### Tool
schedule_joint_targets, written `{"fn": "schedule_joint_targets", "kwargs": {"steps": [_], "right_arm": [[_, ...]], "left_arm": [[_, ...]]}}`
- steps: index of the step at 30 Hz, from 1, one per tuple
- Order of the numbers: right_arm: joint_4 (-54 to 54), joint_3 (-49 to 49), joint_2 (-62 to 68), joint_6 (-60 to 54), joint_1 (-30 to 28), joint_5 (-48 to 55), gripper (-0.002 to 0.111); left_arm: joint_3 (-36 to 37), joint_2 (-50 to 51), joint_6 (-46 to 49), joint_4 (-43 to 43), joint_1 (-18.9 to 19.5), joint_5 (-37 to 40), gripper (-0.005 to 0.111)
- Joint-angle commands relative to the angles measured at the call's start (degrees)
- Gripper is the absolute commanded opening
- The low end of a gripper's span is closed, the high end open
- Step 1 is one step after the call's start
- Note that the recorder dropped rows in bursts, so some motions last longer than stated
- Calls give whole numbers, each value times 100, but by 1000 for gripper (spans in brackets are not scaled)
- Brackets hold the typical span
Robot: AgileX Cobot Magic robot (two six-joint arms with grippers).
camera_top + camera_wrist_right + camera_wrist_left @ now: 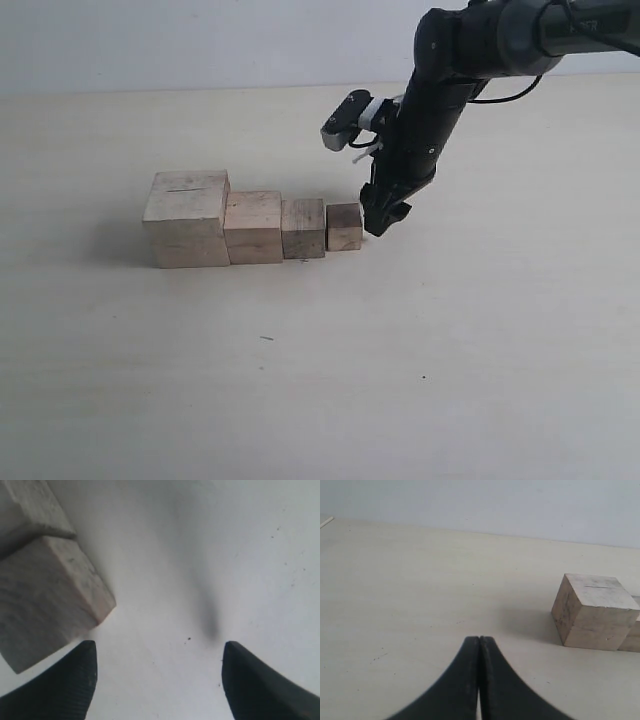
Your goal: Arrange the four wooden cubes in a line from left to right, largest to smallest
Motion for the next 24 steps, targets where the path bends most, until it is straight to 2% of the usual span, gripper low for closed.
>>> {"fn": "schedule_joint_targets", "kwargs": {"steps": [1, 14, 24], "right_arm": [[190, 9, -15, -3, 5, -71, 66], [476, 9, -15, -3, 5, -34, 66], [-403, 9, -499, 471, 5, 188, 66]], "left_arm": [[17, -31, 2, -40, 8, -66, 0], [17, -31, 2, -40, 8, -66, 0], [17, -31, 2, -40, 8, -66, 0]]}}
